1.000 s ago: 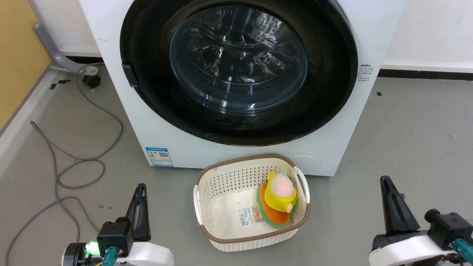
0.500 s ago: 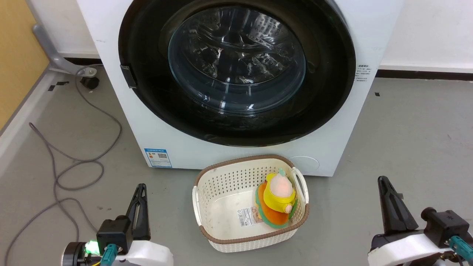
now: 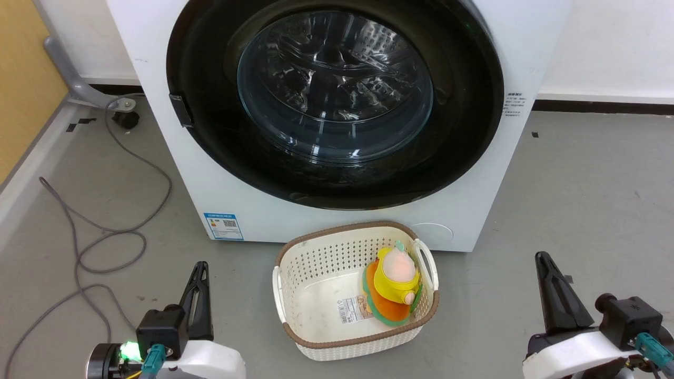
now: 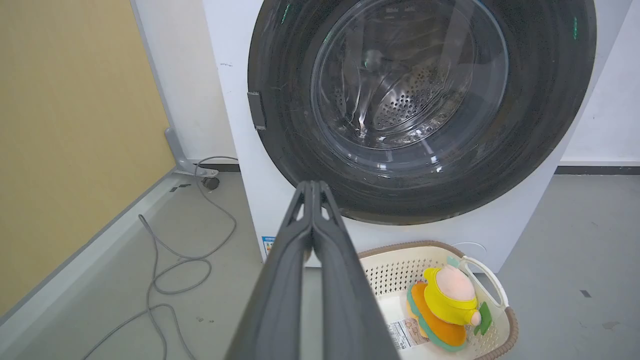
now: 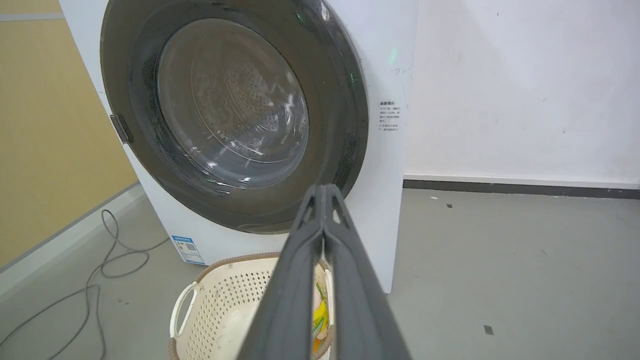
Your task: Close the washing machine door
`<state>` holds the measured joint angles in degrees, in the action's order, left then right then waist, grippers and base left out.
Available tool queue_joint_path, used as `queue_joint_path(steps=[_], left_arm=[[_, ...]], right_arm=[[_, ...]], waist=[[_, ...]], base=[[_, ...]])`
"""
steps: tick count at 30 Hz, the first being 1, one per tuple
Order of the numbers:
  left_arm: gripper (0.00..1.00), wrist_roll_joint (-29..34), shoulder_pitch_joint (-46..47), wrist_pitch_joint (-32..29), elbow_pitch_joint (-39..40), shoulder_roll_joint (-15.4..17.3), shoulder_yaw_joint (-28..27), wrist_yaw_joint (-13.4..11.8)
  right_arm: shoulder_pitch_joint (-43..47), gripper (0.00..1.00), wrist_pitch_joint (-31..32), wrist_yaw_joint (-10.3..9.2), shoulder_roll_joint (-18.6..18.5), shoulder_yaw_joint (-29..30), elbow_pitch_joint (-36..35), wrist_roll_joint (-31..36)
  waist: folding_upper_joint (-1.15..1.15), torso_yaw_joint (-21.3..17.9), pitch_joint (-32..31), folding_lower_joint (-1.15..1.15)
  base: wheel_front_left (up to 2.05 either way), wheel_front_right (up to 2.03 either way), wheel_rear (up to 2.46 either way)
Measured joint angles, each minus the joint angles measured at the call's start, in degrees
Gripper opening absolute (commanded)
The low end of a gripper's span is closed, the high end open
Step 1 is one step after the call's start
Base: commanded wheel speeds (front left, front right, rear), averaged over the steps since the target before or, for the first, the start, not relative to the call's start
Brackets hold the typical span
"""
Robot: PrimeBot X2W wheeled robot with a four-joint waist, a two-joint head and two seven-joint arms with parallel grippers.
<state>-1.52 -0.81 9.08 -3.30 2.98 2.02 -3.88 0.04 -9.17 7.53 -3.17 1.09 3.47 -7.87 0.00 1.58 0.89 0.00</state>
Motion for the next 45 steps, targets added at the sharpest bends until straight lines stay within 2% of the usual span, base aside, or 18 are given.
queue_joint_path(steps=[45], left_arm=[[0.0,0.89,0.03,-5.13,1.78,-0.04,-1.05,2.12]], right_arm=[[0.0,0.0,5.13,0.0,0.0,-0.55,-1.75,4.39]], waist=[[0.0,-0.92,-0.52,0.0]], base=[[0.0,0.0,0.0]])
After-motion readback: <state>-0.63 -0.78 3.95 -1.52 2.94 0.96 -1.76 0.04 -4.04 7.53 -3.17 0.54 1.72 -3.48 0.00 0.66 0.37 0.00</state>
